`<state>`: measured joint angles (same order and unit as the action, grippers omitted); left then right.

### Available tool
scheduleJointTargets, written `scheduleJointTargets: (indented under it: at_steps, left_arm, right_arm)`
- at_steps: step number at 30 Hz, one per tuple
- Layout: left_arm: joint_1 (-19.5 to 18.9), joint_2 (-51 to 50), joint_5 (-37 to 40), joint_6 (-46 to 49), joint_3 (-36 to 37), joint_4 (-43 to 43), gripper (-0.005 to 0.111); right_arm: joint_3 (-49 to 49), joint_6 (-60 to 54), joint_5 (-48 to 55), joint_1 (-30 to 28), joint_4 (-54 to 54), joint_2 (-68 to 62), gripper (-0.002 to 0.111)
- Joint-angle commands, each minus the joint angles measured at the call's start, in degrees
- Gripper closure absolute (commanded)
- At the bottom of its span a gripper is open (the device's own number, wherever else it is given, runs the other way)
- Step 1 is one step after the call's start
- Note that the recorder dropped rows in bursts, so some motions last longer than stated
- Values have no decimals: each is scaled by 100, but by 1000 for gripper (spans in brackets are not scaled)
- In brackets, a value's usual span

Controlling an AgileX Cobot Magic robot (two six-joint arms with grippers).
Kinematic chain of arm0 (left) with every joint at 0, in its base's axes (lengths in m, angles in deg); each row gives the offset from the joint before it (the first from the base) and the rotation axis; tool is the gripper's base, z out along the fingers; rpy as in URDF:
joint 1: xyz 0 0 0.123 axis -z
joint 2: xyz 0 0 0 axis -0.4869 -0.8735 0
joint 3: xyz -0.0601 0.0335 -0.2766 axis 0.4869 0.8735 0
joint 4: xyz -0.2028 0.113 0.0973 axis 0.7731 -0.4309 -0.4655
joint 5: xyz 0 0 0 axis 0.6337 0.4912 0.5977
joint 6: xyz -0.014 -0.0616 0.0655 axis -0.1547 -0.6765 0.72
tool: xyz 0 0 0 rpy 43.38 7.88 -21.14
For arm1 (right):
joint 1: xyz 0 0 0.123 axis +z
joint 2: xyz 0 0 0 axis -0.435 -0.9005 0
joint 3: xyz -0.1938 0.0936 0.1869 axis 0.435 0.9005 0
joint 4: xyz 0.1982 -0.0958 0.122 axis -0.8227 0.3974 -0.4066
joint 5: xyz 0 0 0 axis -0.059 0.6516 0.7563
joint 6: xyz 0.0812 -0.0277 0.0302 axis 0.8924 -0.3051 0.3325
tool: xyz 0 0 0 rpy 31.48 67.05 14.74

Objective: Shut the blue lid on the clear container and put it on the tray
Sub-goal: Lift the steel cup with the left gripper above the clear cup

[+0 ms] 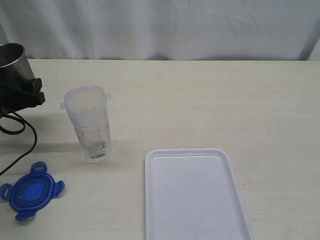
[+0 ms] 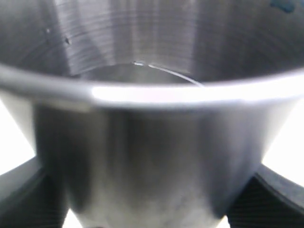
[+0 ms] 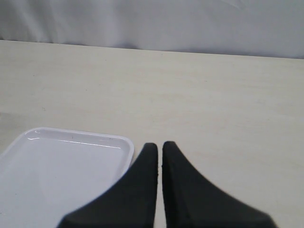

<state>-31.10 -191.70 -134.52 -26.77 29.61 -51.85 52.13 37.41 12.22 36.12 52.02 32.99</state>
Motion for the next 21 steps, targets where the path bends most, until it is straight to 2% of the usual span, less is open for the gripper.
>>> scheduleJointTargets:
  at_steps: [1,7,13,21]
  left_arm:
    - [7,525,-161,-292,-34,-436,107]
    - [7,1011,-44,-703,-34,-947,107]
    - [7,1072,-432,-953,-34,-1566,107]
    - [7,1072,300,-1348,-66,-1844,107]
  right_arm:
    - [4,-1,-40,-16,32,20,104]
    - [4,-1,-40,-16,32,20,104]
    - [4,-1,-40,-16,32,20,104]
    - [4,-1,-40,-16,32,20,104]
